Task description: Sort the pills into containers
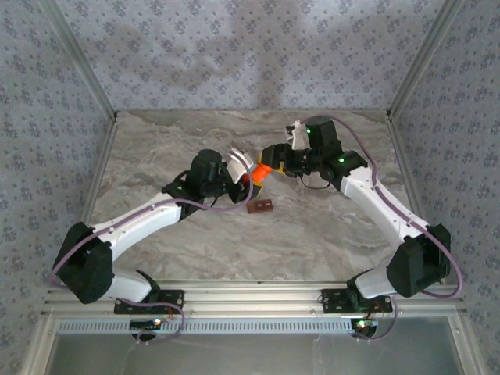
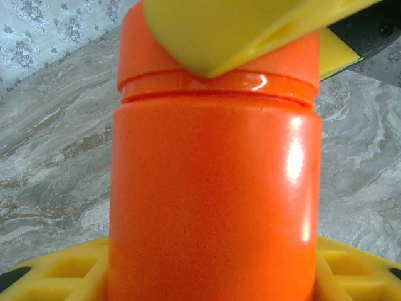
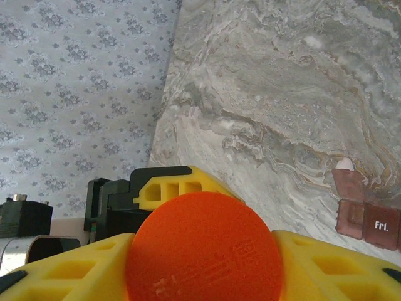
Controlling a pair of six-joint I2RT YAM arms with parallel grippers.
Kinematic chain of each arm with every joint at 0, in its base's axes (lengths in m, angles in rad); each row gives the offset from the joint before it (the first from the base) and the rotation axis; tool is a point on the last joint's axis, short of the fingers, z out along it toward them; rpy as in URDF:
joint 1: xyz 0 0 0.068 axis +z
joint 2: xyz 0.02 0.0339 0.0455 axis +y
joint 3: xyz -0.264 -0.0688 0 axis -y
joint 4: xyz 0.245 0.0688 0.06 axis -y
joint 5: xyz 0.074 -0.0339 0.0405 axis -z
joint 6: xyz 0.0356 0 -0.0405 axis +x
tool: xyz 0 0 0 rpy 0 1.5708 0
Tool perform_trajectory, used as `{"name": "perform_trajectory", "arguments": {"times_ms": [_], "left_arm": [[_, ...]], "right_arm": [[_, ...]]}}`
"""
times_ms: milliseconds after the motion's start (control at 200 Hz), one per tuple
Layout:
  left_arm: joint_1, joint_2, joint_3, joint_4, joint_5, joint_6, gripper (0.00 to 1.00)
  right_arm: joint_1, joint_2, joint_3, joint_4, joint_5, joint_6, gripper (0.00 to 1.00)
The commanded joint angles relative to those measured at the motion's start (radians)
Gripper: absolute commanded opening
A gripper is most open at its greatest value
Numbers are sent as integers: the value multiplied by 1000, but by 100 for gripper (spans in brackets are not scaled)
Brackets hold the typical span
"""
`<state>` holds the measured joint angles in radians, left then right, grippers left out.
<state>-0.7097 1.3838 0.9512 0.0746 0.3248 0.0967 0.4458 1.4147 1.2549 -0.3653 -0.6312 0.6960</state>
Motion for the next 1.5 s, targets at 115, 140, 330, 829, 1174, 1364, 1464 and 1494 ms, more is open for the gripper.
{"name": "perform_trajectory", "arguments": {"times_ms": [115,140,330,829,1174,1364,1464,1494], "left_arm": [[-7,-41,40,2,17,30,0],[-7,-43,40,-2,21,32,0],[-7,-64,53,-47,67,43,0],[-6,-75,50,-66,44,44,0],[-6,-60,67,-82,45,62,0],[-5,-58,73,-93,47,59,0],[-6,-57,76,-96,47,60,0],[-7,-57,77,-97,47,60,0]], "right_arm": [[-32,-21,-35,86,-113,-94,45],[-39,-19,-39,106,-145,-120,44],[-73,-22,-54,83,-356,-489,45],[-130,-162,-119,77,-93,-36,80],[-59,-143,-74,25,137,210,86],[9,-87,-4,26,141,188,80],[32,-77,0,32,137,183,76],[36,-76,-2,32,139,182,75]]}}
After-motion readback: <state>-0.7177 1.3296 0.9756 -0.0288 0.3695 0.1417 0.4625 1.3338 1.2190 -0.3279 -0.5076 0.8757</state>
